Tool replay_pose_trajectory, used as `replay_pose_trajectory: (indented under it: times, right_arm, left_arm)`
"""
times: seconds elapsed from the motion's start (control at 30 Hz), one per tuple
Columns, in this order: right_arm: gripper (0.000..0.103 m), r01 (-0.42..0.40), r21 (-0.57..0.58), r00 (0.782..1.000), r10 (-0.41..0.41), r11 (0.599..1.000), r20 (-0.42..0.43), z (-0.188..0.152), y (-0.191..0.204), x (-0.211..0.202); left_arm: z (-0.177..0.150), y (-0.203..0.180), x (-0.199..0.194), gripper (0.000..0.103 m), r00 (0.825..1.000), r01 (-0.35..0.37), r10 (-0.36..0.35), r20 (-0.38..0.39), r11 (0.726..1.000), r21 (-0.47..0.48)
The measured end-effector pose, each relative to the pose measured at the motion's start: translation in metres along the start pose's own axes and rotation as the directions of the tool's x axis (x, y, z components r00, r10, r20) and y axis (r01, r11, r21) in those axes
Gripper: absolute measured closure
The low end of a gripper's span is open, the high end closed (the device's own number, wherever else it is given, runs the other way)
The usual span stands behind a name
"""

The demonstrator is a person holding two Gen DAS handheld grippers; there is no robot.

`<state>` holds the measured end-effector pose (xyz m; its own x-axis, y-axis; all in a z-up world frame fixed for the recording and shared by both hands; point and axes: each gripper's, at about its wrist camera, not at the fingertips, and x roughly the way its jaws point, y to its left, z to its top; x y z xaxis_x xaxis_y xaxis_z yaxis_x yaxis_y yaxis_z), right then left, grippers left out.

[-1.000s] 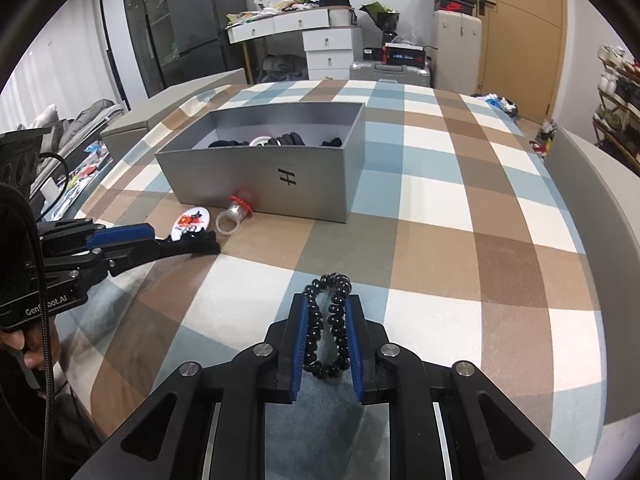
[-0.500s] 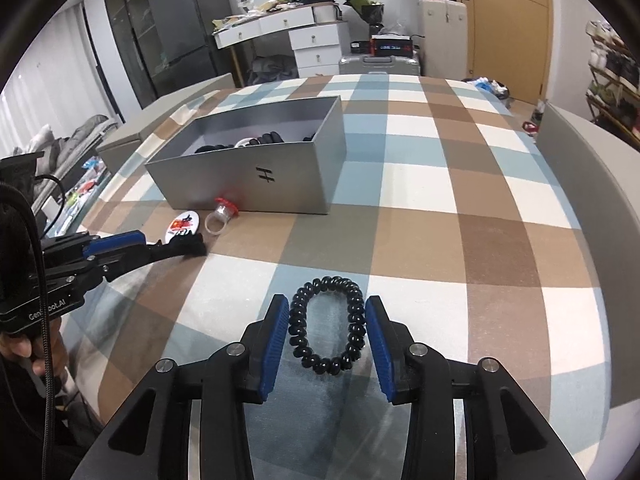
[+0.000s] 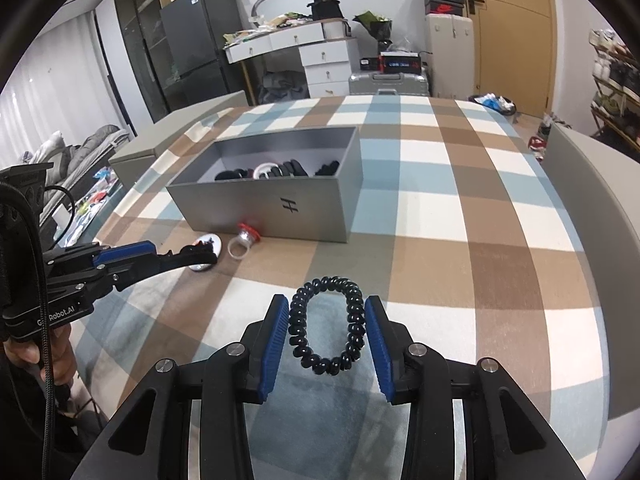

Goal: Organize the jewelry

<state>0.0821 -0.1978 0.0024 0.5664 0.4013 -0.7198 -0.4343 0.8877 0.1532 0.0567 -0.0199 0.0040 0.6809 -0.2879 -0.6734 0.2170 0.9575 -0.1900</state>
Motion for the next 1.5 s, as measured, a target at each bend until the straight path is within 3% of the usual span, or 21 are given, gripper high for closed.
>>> replay_pose_trajectory:
  times: [0.87, 1.23, 1.5]
  right_arm:
    - [0.065, -0.078, -0.043, 0.985, 0.083, 0.996, 0.150, 0.055, 0.021, -0.006]
    - [0.065, -0.065, 0.002, 0.980, 0.064, 0.998, 0.189, 0.077, 0.015, 0.008]
    - [0.065, -0.057, 0.035, 0.984, 0.050, 0.998, 0.172, 0.086, 0.006, 0.024]
  left_arm:
    - [0.039, 0.022, -0.015, 0.090, 0.987, -0.058, 0.066, 0.149, 0.997, -0.057]
    - [0.054, 0.030, 0.002, 0.090, 0.984, -0.066, 0.078, 0.160, 0.995, -0.074]
    - [0.063, 0.037, 0.015, 0.090, 0.984, -0.082, 0.094, 0.148, 0.993, -0.085]
